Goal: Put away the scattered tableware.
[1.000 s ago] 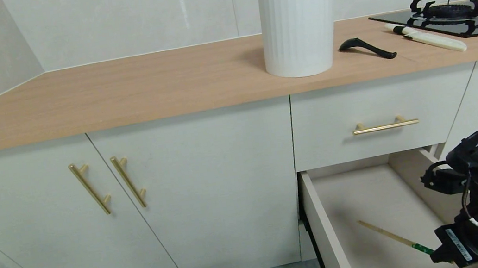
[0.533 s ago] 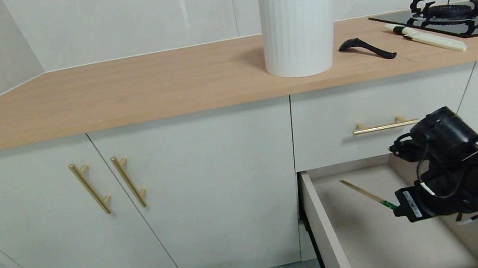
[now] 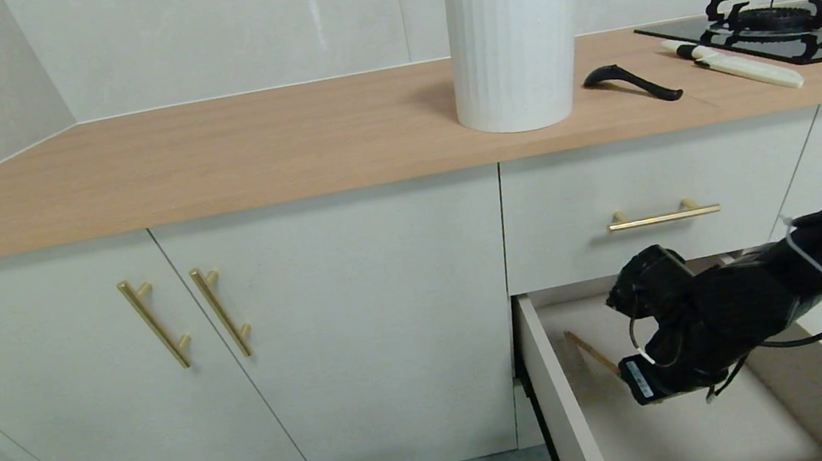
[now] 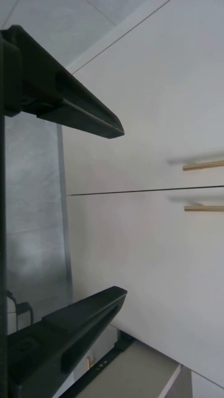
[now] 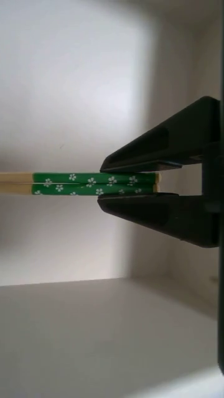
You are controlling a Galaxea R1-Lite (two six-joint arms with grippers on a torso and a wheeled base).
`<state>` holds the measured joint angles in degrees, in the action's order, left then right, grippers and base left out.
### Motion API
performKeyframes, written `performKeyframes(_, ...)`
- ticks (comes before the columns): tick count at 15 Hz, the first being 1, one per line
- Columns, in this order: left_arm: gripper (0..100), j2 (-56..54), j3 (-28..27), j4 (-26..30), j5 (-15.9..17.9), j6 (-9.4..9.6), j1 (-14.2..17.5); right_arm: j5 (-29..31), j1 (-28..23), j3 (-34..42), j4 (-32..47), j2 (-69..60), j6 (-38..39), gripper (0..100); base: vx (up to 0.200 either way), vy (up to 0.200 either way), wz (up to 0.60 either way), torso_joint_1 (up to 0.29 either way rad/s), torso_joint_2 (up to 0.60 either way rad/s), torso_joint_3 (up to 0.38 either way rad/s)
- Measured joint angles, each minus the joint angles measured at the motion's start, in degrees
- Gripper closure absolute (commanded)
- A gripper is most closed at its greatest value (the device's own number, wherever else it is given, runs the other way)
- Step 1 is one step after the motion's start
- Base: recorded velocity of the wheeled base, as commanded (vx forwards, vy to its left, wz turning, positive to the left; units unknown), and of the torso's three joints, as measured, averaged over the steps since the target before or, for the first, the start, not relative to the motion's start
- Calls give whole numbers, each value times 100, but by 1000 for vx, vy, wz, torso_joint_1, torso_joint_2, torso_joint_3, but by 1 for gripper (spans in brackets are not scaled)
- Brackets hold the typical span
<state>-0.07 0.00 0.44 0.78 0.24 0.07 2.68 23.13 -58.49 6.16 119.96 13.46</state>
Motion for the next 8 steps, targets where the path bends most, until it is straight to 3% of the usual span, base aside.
performKeyframes(8,0,0,0,-1,1,0,0,49,30,23,-143,555,0,100,0,0,0,0,0,0)
